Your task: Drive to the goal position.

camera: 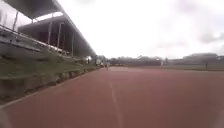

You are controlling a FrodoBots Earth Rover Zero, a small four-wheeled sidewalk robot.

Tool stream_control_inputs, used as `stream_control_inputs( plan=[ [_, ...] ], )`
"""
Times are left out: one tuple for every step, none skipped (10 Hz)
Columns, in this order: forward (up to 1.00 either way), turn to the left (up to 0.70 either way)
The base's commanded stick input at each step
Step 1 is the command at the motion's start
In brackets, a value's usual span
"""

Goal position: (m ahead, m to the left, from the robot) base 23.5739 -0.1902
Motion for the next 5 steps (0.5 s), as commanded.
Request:
stream_control_inputs(
  plan=[
    [0.7,0.01],
    [0.7,0.01],
    [0.7,0.01],
    [0.7,0.01],
    [0.7,0.01]
  ],
)
